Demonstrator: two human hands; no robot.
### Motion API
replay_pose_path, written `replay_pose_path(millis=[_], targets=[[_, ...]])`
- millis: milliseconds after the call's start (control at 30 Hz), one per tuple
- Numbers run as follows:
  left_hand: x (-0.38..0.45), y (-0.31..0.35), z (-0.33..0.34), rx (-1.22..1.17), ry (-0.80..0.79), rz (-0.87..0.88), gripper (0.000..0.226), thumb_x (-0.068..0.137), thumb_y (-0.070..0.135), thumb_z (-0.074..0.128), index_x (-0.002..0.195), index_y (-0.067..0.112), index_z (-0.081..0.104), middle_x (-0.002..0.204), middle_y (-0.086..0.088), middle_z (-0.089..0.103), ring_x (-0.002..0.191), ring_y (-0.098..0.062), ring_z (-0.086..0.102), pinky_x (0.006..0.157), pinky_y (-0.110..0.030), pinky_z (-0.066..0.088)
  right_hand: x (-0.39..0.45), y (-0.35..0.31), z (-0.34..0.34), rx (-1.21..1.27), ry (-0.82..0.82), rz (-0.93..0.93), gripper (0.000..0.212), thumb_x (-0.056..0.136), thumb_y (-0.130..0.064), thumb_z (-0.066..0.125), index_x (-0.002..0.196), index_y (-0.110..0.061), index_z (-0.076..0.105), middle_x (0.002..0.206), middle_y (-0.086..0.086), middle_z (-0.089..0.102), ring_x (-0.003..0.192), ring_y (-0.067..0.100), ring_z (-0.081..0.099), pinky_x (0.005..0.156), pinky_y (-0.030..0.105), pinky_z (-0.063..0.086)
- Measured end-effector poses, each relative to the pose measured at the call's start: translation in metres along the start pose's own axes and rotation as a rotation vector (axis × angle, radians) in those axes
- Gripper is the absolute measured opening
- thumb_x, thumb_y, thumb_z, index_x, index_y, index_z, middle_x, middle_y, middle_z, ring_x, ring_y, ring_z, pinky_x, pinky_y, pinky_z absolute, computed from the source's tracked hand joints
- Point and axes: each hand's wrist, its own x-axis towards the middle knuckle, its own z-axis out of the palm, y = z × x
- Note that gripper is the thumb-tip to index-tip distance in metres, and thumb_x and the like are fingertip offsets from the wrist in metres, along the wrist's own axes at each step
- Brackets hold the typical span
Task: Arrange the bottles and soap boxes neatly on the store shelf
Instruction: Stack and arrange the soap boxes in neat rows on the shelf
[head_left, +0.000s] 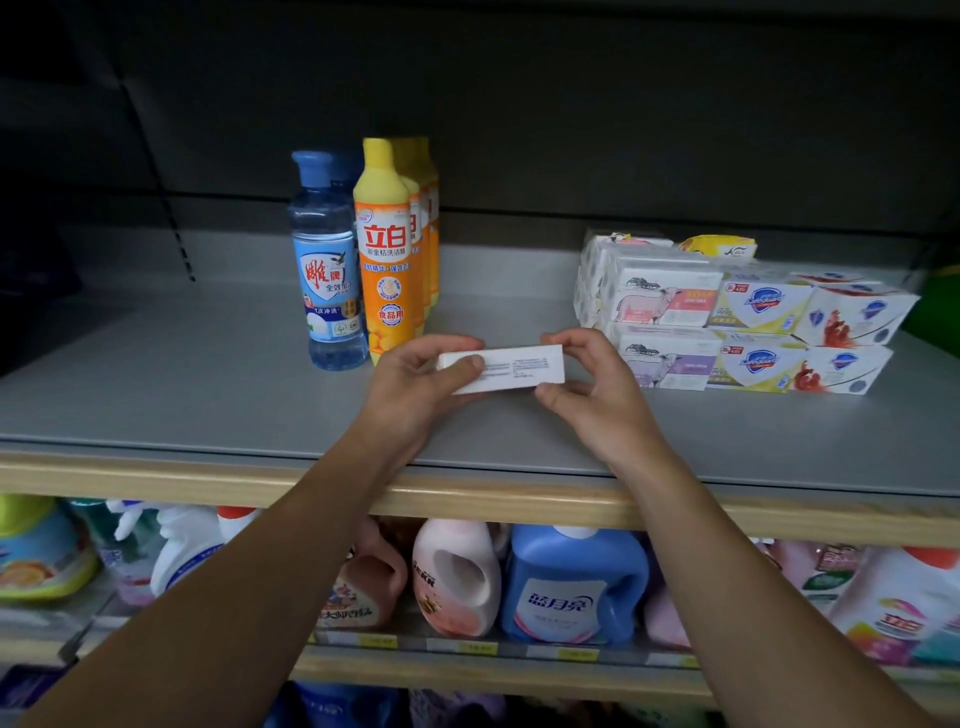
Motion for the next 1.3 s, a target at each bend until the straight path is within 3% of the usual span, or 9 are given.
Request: replay_pose_path(millis=[233,367,467,667,767,867,967,1133,1300], targets=[[0.001,-0.002,0.0,0.056,-0.034,0.037,0.019,0.078,-0.008,0.067,0.09,0.007,0.068,0.113,-0.011,0.062,0.103,-0.02,0.06,0.094,-0.038,0.049,-0.003,-0.007,0.004,-0.068,-0.025,-0.038,0.058,0.081,0.003,0.069,0.12,-0.036,0.052,0.127,-0.009,0.057,0.095,0.015,0.066,0.085,0.022,0.052],[-0.004,0.001,0.001,-0.074,-0.091,-0.021,0.038,0.073,0.006,0.071,0.11,0.003,0.063,0.115,-0.016,0.064,0.105,-0.029,0.065,0.087,-0.042,0.057,-0.003,-0.008,0.005,-0.185,0.087,-0.06,0.044,0.085,-0.009,0.069,0.122,-0.03,0.057,0.114,-0.006,0.062,0.073,0.005,0.059,0.072,0.017,0.046],[-0.003,-0.001,0.004,0.193,-0.006,0.069,0.033,0.085,0.001,0.068,0.117,0.007,0.063,0.119,-0.009,0.067,0.107,-0.026,0.066,0.088,-0.042,0.057,-0.002,-0.004,0.003,-0.231,0.169,-0.033,0.036,0.089,-0.017,0.066,0.123,-0.03,0.057,0.106,-0.006,0.062,0.062,0.003,0.05,0.066,0.015,0.041],[0.005,-0.005,-0.003,0.898,-0.026,0.247,0.027,0.091,0.018,0.063,0.118,0.019,0.068,0.112,0.002,0.072,0.094,-0.011,0.066,0.085,-0.029,0.054,0.003,-0.001,0.003,-0.38,0.138,0.004,0.037,0.094,-0.022,0.062,0.13,-0.025,0.059,0.095,-0.001,0.058,0.07,0.004,0.05,0.078,0.024,0.04],[0.004,-0.001,-0.013,1.022,-0.032,0.193,0.031,0.089,0.022,0.064,0.121,0.02,0.066,0.109,0.001,0.071,0.093,-0.014,0.067,0.082,-0.028,0.053,0.003,-0.003,0.004,-0.527,0.132,0.017,0.04,0.093,-0.028,0.062,0.133,-0.025,0.058,0.116,0.003,0.058,0.1,0.018,0.056,0.091,0.027,0.041],[-0.001,0.005,-0.034,1.169,-0.046,0.156,0.039,0.088,0.031,0.067,0.124,0.019,0.063,0.114,0.0,0.069,0.098,-0.016,0.065,0.085,-0.028,0.051,-0.007,-0.013,0.01,-0.811,0.196,-0.212,0.044,0.088,-0.026,0.067,0.131,-0.023,0.061,0.133,0.004,0.053,0.118,0.03,0.047,0.101,0.037,0.039],[-0.008,0.012,-0.055,1.313,-0.101,0.174,0.043,0.088,0.04,0.065,0.124,0.019,0.064,0.117,-0.003,0.068,0.104,-0.021,0.064,0.089,-0.03,0.051,-0.016,-0.017,0.017,-0.946,0.049,-0.411,0.048,0.086,-0.027,0.066,0.134,-0.021,0.06,0.133,0.006,0.056,0.12,0.033,0.048,0.102,0.048,0.041],[-0.011,0.011,-0.07,1.453,-0.236,0.18,0.049,0.092,0.047,0.057,0.127,0.013,0.063,0.129,-0.007,0.063,0.117,-0.027,0.057,0.103,-0.035,0.042,-0.007,-0.012,0.02,-1.139,-0.149,-0.27,0.07,0.091,-0.049,0.052,0.153,-0.032,0.026,0.154,-0.006,0.031,0.141,0.025,0.024,0.113,0.045,0.028],[-0.008,0.005,-0.069,1.538,-0.267,0.144,0.066,0.086,0.063,0.033,0.133,0.023,0.057,0.137,0.002,0.056,0.123,-0.024,0.05,0.104,-0.038,0.039,0.039,0.002,0.038,-1.138,-0.2,-0.146,0.078,0.091,-0.055,0.051,0.155,-0.032,0.014,0.159,-0.006,0.017,0.146,0.026,0.009,0.118,0.043,0.02]])
